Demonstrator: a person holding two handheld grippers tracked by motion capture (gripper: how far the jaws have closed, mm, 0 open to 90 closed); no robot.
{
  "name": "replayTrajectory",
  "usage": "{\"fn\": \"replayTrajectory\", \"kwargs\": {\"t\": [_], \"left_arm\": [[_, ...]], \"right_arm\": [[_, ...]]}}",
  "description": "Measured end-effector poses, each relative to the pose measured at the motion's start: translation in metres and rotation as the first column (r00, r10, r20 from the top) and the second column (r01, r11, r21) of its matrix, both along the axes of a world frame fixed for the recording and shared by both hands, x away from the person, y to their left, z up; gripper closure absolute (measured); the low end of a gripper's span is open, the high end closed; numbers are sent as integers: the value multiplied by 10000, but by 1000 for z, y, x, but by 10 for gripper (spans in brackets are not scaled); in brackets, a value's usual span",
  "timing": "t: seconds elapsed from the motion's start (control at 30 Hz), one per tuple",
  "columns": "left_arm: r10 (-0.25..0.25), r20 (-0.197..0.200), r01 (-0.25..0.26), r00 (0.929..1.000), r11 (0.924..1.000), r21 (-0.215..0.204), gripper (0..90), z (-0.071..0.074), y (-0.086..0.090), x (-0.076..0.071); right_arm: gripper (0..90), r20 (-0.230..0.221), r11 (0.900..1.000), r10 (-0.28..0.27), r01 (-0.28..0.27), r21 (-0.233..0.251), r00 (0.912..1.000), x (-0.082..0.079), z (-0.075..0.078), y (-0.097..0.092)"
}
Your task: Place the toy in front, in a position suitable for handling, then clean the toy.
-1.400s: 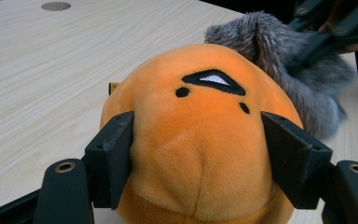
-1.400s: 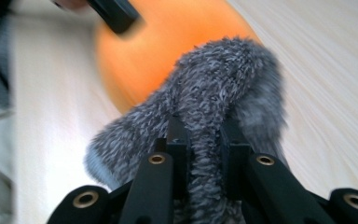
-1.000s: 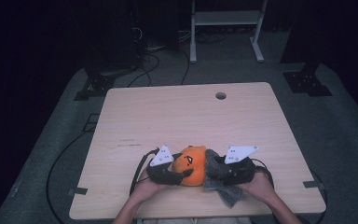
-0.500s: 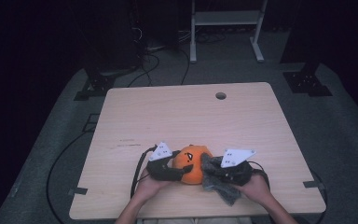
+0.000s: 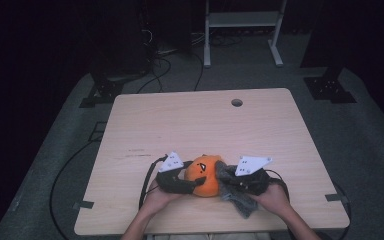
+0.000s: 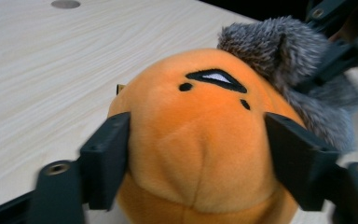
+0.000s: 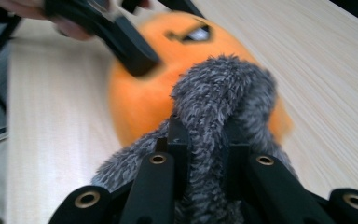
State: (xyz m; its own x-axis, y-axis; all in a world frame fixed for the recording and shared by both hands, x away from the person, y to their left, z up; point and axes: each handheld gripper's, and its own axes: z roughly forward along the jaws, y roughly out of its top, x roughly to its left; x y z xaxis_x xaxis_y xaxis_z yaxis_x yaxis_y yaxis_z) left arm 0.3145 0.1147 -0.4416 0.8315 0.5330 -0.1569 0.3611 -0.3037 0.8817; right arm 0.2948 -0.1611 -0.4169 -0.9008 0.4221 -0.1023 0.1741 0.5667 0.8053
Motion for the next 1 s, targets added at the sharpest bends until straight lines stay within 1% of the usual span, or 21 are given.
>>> {"fn": "replayTrajectory", "kwargs": {"t": [0.07,0.1,0.13,0.17,0.2,0.27,0.3,0.33,0.37,0.4,0.43,0.47,0.53,0.6,0.63,0.67,0.73,0.8,0.83,0.87,1.0], "left_arm": [[239,-607,-268,9979,9985,-487,174,-1,7,2],[239,-607,-268,9979,9985,-487,145,-1,7,2],[169,-994,-225,9949,9982,-552,143,-4,5,2],[98,-991,-150,9950,9985,-524,151,-5,3,3],[80,-786,-113,9969,9990,-422,189,-5,0,1],[-49,-23,49,10000,10000,55,290,-2,-6,-2],[-219,506,197,9985,9989,428,317,0,-10,-6],[-219,506,197,9985,9989,428,334,0,-10,-6],[-421,1150,305,9925,9945,1006,334,4,-16,-12],[-518,1278,362,9904,9919,1217,340,7,-17,-14],[-582,1239,435,9906,9920,1182,338,7,-15,-12],[-524,1077,416,9928,9941,1003,323,6,-13,-10],[-30,347,19,9994,9995,306,223,3,-5,-4],[107,-673,-116,9977,9998,-130,144,0,-1,3],[107,-673,-116,9977,9998,-130,139,0,-1,3],[-51,-1038,21,9946,9996,-281,168,-3,-2,5],[-94,-480,95,9988,10000,15,258,-2,-6,1],[-255,93,252,9996,9991,347,321,0,-13,-3],[-255,93,252,9996,9991,347,329,0,-13,-3],[-511,716,446,9961,9949,903,329,3,-20,-9],[-567,689,498,9960,9939,984,302,5,-20,-10]], "right_arm": [[779,-108,9996,-271,271,-37,9996,2,-3,-7],[779,-229,9994,-356,356,2,9991,3,-5,-12],[780,-291,9993,-382,382,-10,9988,2,-6,-14],[780,-333,9993,-386,386,-12,9987,1,-6,-14],[780,-318,9994,-341,341,-15,9989,-1,-6,-13],[779,-237,9998,73,-69,193,9997,-6,-2,-6],[779,-68,9995,276,-275,168,9996,-8,1,-1],[779,-68,9995,276,-275,168,9996,-8,1,-1],[778,153,9992,390,-391,78,9991,-10,4,3],[779,346,9997,232,-232,-7,9991,-9,6,3],[779,265,9999,124,-125,43,9996,-8,5,0],[779,172,9999,-66,65,78,9998,-6,4,-4],[779,74,9990,-452,451,33,9990,-3,-1,-13],[778,-11,9969,-738,738,-268,9973,-2,-6,-19],[778,-11,9969,-738,738,-268,9973,-2,-6,-19],[778,-200,9970,-738,733,-246,9971,-3,-9,-22],[778,-82,9971,-694,691,-304,9976,-5,-7,-19],[777,-18,9988,-481,481,-88,9988,-8,-2,-12],[777,135,9995,-312,312,20,9994,-10,1,-8],[777,268,9998,-144,140,154,9995,-12,5,-4],[778,378,9997,-157,150,200,9992,-11,8,-4]]}}
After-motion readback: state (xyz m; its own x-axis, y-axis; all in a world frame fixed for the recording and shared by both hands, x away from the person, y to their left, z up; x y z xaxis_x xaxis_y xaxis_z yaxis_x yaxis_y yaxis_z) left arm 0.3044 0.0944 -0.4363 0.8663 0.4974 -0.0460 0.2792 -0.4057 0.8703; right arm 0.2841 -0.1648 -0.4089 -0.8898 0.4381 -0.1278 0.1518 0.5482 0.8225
